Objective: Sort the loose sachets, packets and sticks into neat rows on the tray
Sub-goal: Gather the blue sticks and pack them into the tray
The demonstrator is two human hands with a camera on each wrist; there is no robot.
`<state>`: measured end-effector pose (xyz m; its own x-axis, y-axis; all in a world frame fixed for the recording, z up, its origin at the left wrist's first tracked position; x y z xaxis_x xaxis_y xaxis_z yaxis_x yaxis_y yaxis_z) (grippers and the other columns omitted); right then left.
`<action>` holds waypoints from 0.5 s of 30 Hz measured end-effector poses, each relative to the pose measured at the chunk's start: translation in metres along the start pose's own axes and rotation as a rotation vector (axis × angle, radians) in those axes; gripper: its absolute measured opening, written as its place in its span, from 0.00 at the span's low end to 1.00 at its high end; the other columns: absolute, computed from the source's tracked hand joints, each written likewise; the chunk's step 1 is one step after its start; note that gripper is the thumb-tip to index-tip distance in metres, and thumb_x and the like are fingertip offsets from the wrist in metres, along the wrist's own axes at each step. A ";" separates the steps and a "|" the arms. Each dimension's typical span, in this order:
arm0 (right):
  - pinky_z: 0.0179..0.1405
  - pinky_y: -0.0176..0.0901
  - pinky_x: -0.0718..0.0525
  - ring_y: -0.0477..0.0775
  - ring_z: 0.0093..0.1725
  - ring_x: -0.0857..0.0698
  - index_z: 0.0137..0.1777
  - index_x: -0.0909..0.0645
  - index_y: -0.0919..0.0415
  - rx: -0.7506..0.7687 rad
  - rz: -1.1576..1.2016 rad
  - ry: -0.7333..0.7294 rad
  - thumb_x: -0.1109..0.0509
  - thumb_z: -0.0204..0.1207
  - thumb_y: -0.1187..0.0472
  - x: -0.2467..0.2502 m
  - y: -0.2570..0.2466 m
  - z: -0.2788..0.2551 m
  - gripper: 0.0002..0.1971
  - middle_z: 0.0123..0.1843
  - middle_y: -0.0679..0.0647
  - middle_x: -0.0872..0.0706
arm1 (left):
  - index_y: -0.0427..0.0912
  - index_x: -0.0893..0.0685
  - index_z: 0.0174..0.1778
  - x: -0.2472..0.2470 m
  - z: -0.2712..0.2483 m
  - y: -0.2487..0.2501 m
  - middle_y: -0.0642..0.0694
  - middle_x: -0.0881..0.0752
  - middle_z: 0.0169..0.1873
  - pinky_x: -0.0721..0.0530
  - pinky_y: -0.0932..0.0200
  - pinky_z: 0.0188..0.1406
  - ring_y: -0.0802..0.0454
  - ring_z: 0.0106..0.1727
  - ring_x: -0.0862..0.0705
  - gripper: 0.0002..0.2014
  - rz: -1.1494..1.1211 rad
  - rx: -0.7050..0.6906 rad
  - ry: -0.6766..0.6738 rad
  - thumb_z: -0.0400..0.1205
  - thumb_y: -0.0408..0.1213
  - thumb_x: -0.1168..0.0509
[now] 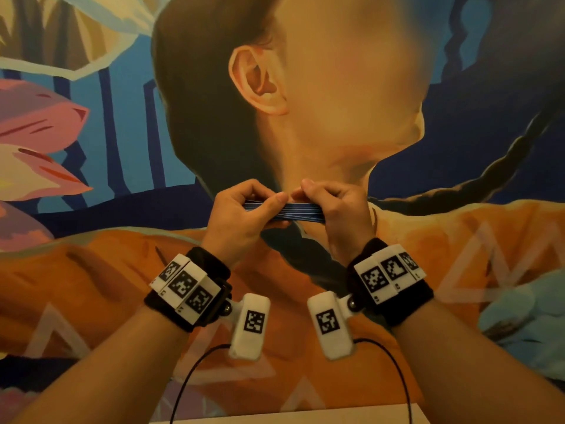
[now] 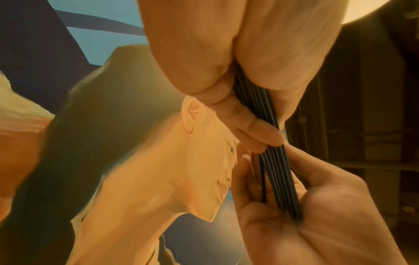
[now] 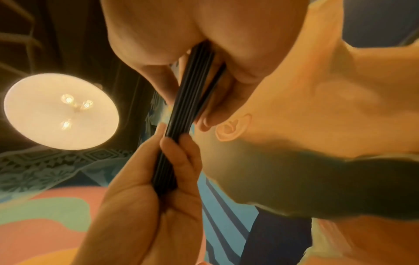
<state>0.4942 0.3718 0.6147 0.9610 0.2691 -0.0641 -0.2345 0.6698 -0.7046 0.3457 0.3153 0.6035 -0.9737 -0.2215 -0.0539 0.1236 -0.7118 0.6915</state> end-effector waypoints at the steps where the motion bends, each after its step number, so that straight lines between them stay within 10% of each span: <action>1: 0.52 0.52 0.11 0.57 0.43 0.09 0.41 0.11 0.62 -0.009 0.026 0.017 0.29 0.81 0.61 -0.003 0.001 -0.001 0.09 0.40 0.57 0.08 | 0.35 0.17 0.45 -0.002 0.000 -0.001 0.47 0.10 0.39 0.12 0.63 0.37 0.49 0.46 0.08 0.05 -0.004 -0.002 0.003 0.80 0.33 0.30; 6: 0.43 0.35 0.14 0.42 0.41 0.10 0.46 0.13 0.54 0.122 -0.145 0.065 0.31 0.83 0.59 -0.012 -0.006 -0.005 0.07 0.35 0.40 0.10 | 0.36 0.16 0.43 0.000 -0.001 0.000 0.42 0.10 0.41 0.12 0.63 0.34 0.48 0.44 0.08 0.13 -0.066 0.026 0.060 0.74 0.43 0.28; 9: 0.43 0.38 0.13 0.45 0.42 0.10 0.48 0.11 0.52 0.095 -0.211 -0.201 0.25 0.76 0.51 -0.019 -0.006 -0.007 0.07 0.40 0.47 0.09 | 0.36 0.15 0.40 0.011 0.000 0.002 0.45 0.11 0.36 0.12 0.62 0.34 0.49 0.41 0.08 0.15 0.007 0.018 0.087 0.70 0.46 0.26; 12: 0.41 0.41 0.14 0.46 0.40 0.13 0.54 0.12 0.51 0.076 -0.725 -0.522 0.19 0.69 0.46 -0.023 -0.009 -0.006 0.16 0.40 0.48 0.11 | 0.36 0.14 0.37 0.020 0.003 0.003 0.50 0.10 0.31 0.11 0.62 0.33 0.51 0.38 0.08 0.14 0.093 0.003 0.059 0.69 0.45 0.26; 15: 0.37 0.46 0.18 0.47 0.37 0.17 0.50 0.13 0.52 0.070 -1.140 -0.531 0.25 0.76 0.51 -0.025 -0.016 -0.003 0.07 0.36 0.47 0.15 | 0.31 0.16 0.40 0.014 0.004 0.004 0.53 0.10 0.30 0.14 0.68 0.31 0.55 0.37 0.08 0.11 0.159 -0.030 -0.001 0.75 0.38 0.27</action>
<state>0.4748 0.3525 0.6252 0.4487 -0.2512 0.8577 0.6652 0.7348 -0.1328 0.3317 0.3119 0.6079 -0.9414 -0.3328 0.0553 0.2822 -0.6869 0.6697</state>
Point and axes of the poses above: each hand's wrist, its own z-axis towards the middle knuckle, its own x-axis out of the back of the hand, y = z × x, the point moved 5 cm from there along z, towards the middle knuckle
